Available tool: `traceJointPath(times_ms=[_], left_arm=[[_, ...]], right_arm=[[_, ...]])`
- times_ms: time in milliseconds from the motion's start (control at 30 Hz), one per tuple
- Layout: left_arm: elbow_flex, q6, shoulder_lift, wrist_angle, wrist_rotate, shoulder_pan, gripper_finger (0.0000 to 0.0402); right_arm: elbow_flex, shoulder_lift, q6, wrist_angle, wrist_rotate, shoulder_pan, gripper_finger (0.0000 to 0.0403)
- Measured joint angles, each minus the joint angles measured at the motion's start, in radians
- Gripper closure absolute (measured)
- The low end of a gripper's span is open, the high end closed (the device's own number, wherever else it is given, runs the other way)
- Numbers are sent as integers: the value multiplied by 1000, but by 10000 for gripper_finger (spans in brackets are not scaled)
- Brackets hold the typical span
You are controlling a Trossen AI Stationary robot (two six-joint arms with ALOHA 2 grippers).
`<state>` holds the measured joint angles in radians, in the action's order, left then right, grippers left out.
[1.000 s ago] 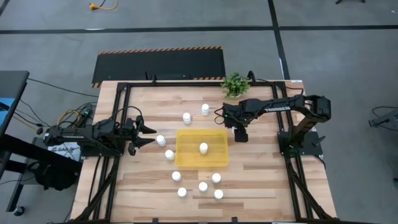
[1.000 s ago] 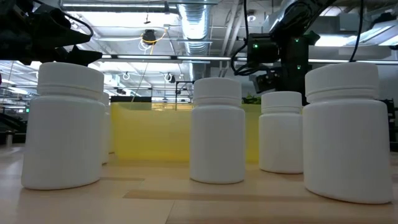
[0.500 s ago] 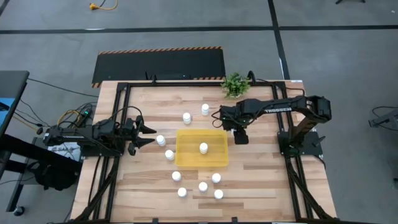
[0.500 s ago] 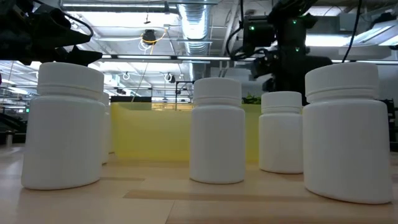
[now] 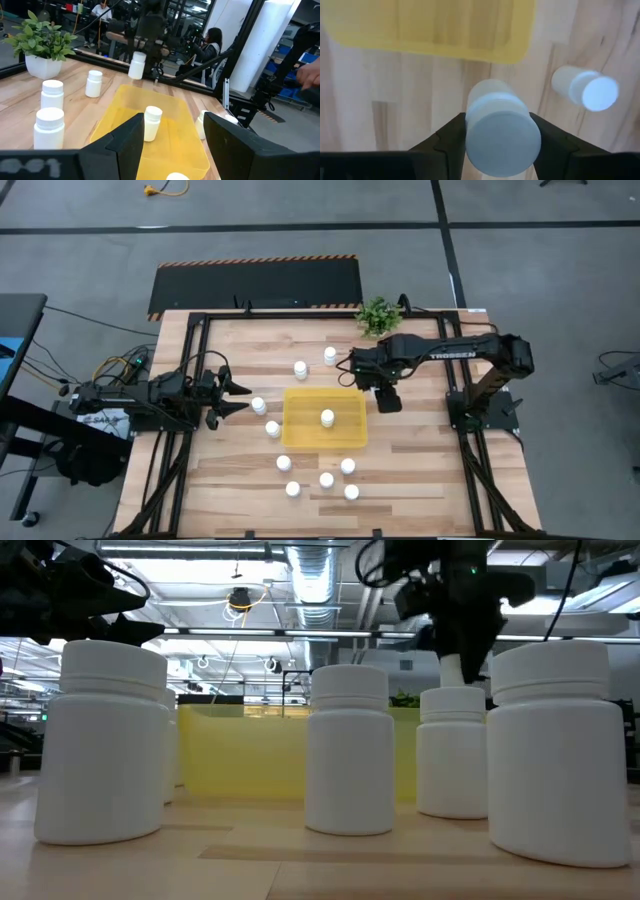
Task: Pick and place pill bottles into a basket
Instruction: Put the white pill bottle into the yellow bin
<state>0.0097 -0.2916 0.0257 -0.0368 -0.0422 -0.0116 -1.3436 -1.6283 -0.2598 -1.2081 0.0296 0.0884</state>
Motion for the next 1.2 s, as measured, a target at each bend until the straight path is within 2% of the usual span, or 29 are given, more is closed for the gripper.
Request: traceJointPath(times_ms=[267, 567, 1200], left_arm=[[0, 0, 0, 0, 0, 0, 208], [0, -7, 0, 0, 0, 0, 208], [0, -3, 0, -5, -25, 0, 208]], right_arm=[[-111, -12, 53, 5, -5, -80, 231], [-120, -37, 136, 48, -6, -150, 232], [-218, -228, 156, 80, -5, -194, 233]])
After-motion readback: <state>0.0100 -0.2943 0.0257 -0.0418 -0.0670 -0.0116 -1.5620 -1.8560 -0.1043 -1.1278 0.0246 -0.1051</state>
